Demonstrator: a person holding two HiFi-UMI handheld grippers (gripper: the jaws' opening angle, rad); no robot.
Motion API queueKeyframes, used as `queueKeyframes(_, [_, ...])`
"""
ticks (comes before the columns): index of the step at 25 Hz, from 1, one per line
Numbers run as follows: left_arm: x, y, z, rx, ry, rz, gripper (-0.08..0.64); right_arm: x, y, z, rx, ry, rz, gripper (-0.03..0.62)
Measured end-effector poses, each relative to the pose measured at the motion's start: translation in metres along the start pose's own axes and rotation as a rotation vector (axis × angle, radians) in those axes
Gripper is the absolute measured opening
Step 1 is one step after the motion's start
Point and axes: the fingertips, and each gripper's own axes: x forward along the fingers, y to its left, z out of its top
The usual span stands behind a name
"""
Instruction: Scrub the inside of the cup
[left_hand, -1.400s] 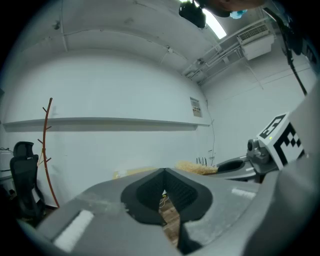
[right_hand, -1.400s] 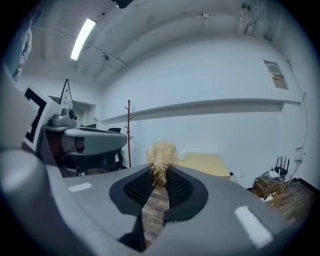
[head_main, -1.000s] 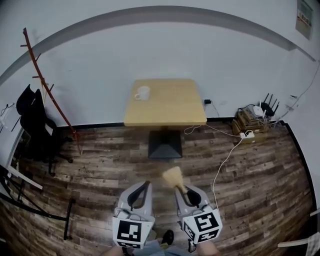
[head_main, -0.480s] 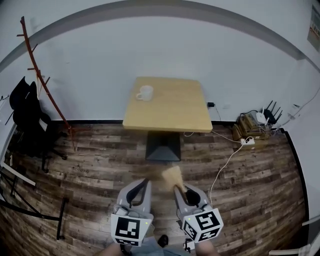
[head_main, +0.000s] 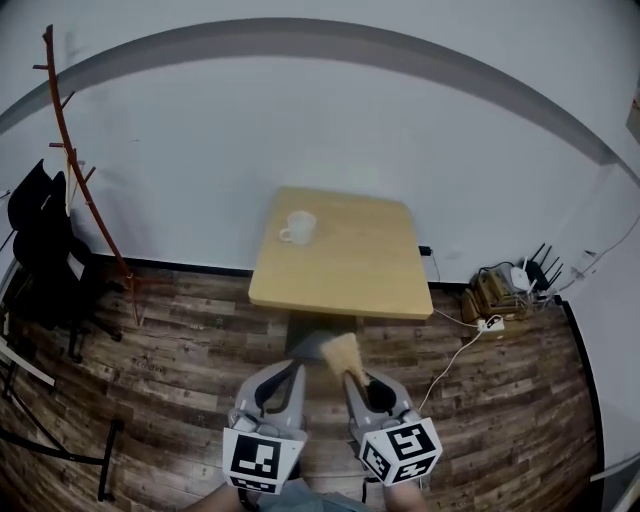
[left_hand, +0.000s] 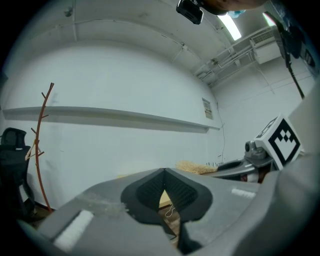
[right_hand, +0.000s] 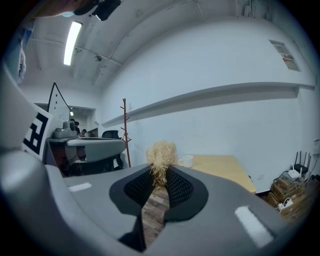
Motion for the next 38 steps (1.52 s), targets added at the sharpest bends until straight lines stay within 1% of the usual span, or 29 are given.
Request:
queueKeyframes(2, [0.010, 0.012, 0.004, 0.007, -0.014, -0.008, 0.021, 0.015, -0.001, 0.009, -0.014, -0.005, -0.002, 0.057])
queueKeyframes(6, [0.024, 0.028, 0.005, -0.023, -0.026, -0.014, 0.021, 0.035, -0.007, 0.021, -0.028, -0.013, -0.017, 0.057])
queueKeyframes(8, [0.032, 0.033, 0.001, -0.041, -0.018, -0.016, 0.021, 0.042, -0.011, 0.021, -0.028, -0.009, -0.021, 0.057])
queueKeyframes(10, [0.040, 0.037, -0.005, -0.025, -0.008, -0.026, 0.021, 0.047, -0.016, 0.019, -0.023, -0.001, -0.027, 0.057])
queueKeyframes(13, [0.051, 0.036, -0.008, -0.069, 0.005, -0.032, 0.021, 0.051, -0.026, 0.016, -0.010, 0.006, -0.042, 0.057])
queueKeyframes(16, [0.061, 0.035, -0.017, -0.026, 0.023, -0.049, 0.021, 0.055, -0.036, 0.014, -0.001, 0.006, -0.051, 0.057])
queueKeyframes(18, [0.069, 0.032, -0.022, -0.046, 0.041, -0.047, 0.021, 0.058, -0.046, 0.013, 0.005, 0.003, -0.053, 0.057])
queueKeyframes(19, [0.075, 0.032, -0.025, -0.045, 0.050, -0.046, 0.021, 0.061, -0.052, 0.012, 0.008, 0.002, -0.053, 0.057])
queueKeyframes(21, [0.089, 0.035, -0.030, -0.007, 0.065, -0.050, 0.021, 0.070, -0.064, 0.011, 0.015, 0.003, -0.050, 0.057])
queueKeyframes(23, [0.107, 0.038, -0.032, 0.006, 0.073, -0.052, 0.021, 0.083, -0.077, 0.009, 0.024, 0.009, -0.044, 0.057])
queueKeyframes(27, [0.142, 0.039, -0.035, -0.050, 0.107, -0.046, 0.021, 0.108, -0.102, -0.001, 0.046, 0.030, -0.028, 0.057])
queueKeyframes(29, [0.165, 0.042, -0.040, -0.026, 0.128, -0.047, 0.021, 0.125, -0.120, -0.007, 0.028, 0.045, -0.026, 0.057])
queueKeyframes(31, [0.192, 0.045, -0.044, 0.007, 0.143, -0.049, 0.021, 0.144, -0.140, -0.009, 0.038, 0.053, -0.014, 0.057])
queueKeyframes(34, [0.231, 0.048, -0.038, 0.008, 0.152, -0.034, 0.021, 0.166, -0.172, -0.003, 0.070, 0.049, 0.001, 0.057])
queueKeyframes(36, [0.252, 0.051, -0.031, -0.007, 0.149, -0.017, 0.021, 0.179, -0.190, 0.006, 0.072, 0.040, 0.009, 0.057])
queueKeyframes(38, [0.266, 0.057, -0.023, -0.004, 0.141, 0.000, 0.021, 0.193, -0.203, 0.018, 0.064, 0.028, 0.024, 0.057])
